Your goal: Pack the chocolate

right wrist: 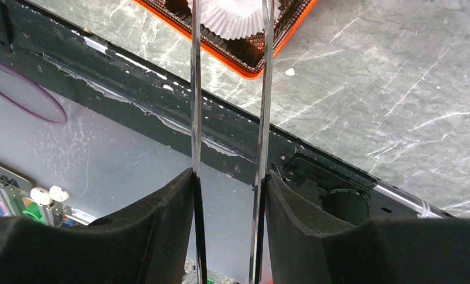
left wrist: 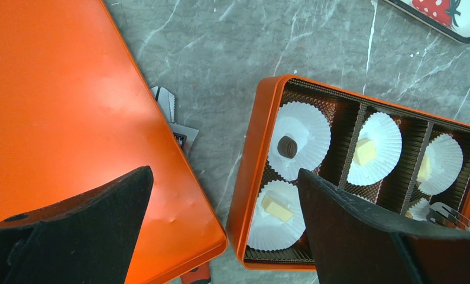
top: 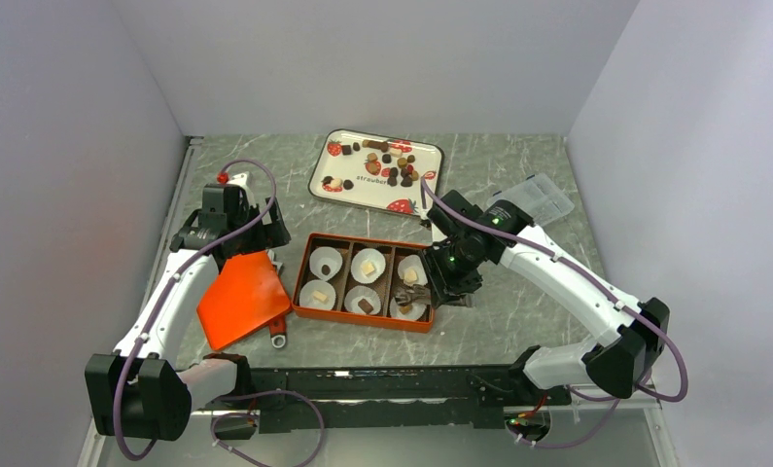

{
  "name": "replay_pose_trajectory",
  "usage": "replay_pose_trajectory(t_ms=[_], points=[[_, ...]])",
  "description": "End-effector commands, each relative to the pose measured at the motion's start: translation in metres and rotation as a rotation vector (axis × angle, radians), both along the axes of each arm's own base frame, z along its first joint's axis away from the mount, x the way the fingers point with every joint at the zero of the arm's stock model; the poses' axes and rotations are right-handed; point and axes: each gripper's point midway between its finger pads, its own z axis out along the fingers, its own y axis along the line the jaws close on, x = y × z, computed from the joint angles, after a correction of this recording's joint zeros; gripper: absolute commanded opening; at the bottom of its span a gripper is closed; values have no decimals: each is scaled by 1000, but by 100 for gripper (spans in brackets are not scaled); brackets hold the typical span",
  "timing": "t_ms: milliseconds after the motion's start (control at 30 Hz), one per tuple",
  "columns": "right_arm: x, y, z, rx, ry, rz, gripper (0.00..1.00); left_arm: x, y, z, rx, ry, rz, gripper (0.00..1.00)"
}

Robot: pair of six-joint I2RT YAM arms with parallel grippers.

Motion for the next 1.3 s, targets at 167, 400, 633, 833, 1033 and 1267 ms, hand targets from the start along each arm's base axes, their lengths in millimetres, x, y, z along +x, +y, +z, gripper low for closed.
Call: replay_pose_trajectory(t_ms=[167, 400, 633, 833, 1033, 1267], points=[[11, 7, 14, 31, -59, -9, 47, 5, 2, 6, -3, -33, 10, 99], [18, 8, 29, 42, -102, -18, 47, 4, 2, 5, -4, -30, 9, 99], [26, 3, 43, 48, -134, -36, 47, 5, 2, 5, -5, -32, 8, 99], [29, -3, 48, 51, -144, -56, 46, 5, 1, 6, -6, -33, 8, 99], [35, -10, 53, 47, -163, -87, 46, 5, 1, 6, -6, -33, 7, 99], [59, -31, 68, 68, -226, -191, 46, 5, 1, 6, -7, -34, 6, 99]])
